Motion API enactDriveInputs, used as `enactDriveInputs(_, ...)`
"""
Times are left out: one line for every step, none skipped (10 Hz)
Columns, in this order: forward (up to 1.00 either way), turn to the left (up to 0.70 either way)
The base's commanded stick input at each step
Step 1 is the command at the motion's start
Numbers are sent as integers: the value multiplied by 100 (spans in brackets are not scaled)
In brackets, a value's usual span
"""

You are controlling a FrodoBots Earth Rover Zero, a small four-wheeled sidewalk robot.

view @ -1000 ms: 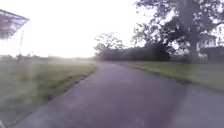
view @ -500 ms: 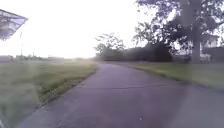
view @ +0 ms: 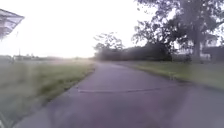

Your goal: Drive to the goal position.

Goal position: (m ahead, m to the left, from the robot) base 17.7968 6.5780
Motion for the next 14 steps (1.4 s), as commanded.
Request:
enactDriveInputs(70, 0)
enactDriveInputs(70, 0)
enactDriveInputs(70, 0)
enactDriveInputs(70, 0)
enactDriveInputs(70, 0)
enactDriveInputs(70, 0)
enactDriveInputs(70, 0)
enactDriveInputs(70, 0)
enactDriveInputs(70, 0)
enactDriveInputs(70, 0)
enactDriveInputs(70, 0)
enactDriveInputs(70, 0)
enactDriveInputs(70, 0)
enactDriveInputs(70, 0)
